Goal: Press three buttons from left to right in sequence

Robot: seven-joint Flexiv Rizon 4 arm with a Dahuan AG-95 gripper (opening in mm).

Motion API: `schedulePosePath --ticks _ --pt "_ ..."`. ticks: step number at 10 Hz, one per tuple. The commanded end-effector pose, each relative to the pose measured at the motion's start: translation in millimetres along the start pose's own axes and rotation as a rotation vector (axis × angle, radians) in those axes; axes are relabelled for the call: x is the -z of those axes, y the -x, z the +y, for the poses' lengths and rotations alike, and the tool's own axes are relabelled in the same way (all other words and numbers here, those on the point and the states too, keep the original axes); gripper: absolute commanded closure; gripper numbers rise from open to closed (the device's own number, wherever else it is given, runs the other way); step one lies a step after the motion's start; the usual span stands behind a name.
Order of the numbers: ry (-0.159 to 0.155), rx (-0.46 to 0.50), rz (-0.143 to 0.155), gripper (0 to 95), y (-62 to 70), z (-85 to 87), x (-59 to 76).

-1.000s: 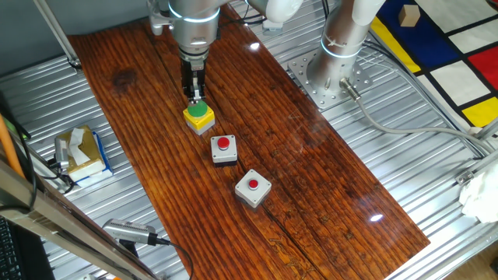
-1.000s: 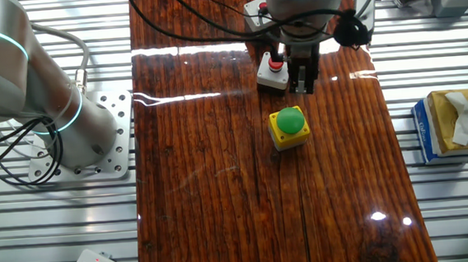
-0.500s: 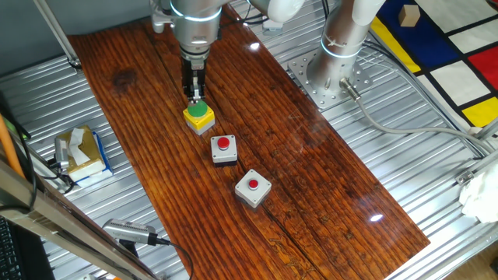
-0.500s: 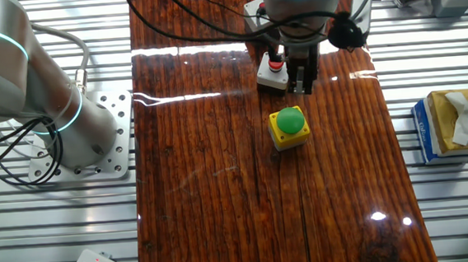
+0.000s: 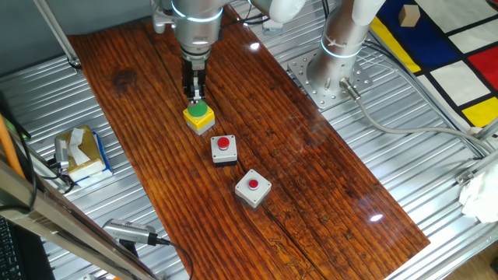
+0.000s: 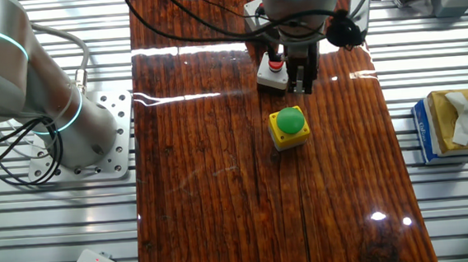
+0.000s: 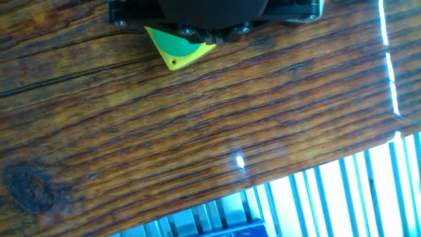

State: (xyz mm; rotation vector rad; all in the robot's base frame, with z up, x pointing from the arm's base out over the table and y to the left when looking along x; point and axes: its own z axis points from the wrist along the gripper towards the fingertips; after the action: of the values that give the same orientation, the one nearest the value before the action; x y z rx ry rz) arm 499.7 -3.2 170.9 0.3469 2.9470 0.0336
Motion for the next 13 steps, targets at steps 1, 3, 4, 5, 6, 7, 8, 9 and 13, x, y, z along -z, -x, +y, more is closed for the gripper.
schedulePosePath --ticks 1,3,4,5,6,7,8,9,13 --pt "-0.001 0.014 0.004 95.0 0.2 -7.5 2.6" --pt "0.003 0.042 -0.001 95.0 2.0 -23.5 2.5" --pt "0.006 0.056 -0.002 95.0 2.6 -32.5 2.1" --pt "0.007 0.065 -0.002 95.0 2.7 -37.7 2.6" --pt "0.005 0.078 -0.002 95.0 2.7 -44.6 3.5" --pt "0.006 0.084 -0.004 95.0 2.8 -48.9 2.7" --pt "0.021 0.082 -0.015 95.0 3.3 -53.6 -1.1" --pt "0.043 0.059 -0.019 95.0 5.9 -54.1 -5.1" --pt "0.069 0.027 -0.016 95.0 19.0 -38.9 -14.2"
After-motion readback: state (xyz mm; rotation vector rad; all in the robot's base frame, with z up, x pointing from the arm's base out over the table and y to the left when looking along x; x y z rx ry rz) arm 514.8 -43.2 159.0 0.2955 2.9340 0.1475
